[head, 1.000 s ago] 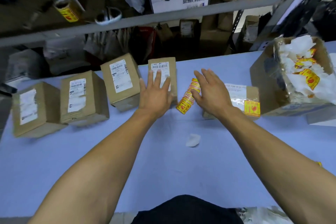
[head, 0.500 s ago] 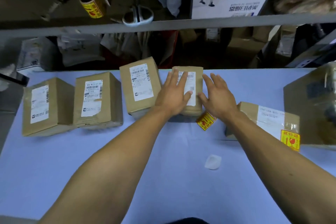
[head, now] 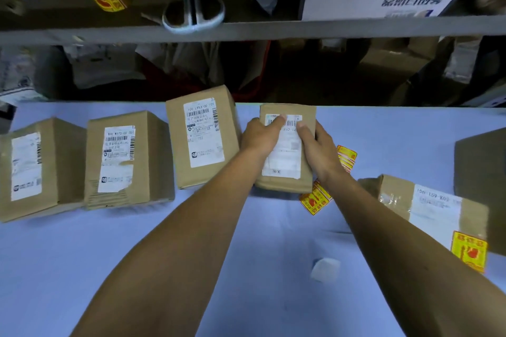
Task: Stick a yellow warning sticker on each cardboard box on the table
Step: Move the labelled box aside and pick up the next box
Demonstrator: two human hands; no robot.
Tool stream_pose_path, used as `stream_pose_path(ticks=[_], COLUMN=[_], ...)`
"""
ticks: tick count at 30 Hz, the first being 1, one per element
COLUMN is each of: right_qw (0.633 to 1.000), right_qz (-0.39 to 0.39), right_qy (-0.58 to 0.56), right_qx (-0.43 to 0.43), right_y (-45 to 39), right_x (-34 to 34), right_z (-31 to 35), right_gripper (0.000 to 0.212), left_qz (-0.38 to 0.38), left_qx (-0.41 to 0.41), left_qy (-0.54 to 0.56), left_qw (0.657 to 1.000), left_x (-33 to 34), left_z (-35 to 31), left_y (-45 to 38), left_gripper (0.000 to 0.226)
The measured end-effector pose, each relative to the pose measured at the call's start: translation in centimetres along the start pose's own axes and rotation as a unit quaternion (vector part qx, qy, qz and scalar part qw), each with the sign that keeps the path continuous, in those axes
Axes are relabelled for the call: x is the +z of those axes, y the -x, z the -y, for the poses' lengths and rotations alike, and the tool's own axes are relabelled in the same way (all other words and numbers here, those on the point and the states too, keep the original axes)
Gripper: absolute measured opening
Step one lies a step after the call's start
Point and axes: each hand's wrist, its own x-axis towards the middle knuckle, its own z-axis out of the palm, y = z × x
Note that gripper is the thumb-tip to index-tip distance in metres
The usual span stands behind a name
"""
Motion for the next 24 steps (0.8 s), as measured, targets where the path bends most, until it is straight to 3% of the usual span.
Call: stream_pose_path(ticks=[2,7,13,17,24], right_qw=[0.999,0.996,0.996,0.994,0.994], right_qz=[0.008,0.027,0.022,0.024,0.041], right_qy=[-0.031,-0.08,-0.09,-0.108,-0.099], right_qx=[-0.009,0.015,-0.001,-0.028,-0.02], right_y=[0.2,1.2,5.3,9.9,16.8], right_x=[0.1,0.5,0.0,0.0,1.7], right_z=[-0.1,0.6,0.0,-1.2,-5.9], right_gripper=[0.041,0.063,0.058,0.044,0.034], left_qz=[0.013,0.035,0.052,0.049,0.037], left_qx=[0.006,-0.01,-0.009,0.01,-0.001], left_qy=[0.021,0.07,0.126,0.147,0.144], left_qw=[1.0,0.997,0.991,0.988,0.989], left_x=[0.0,-0.3,-1.0,-1.6,-2.7], left_z=[0.1,-0.2,1.6,3.9,11.5], left_y=[0.1,1.3,5.7,9.8,14.8], left_gripper=[0.046,0.038,0.041,0.033,0.026])
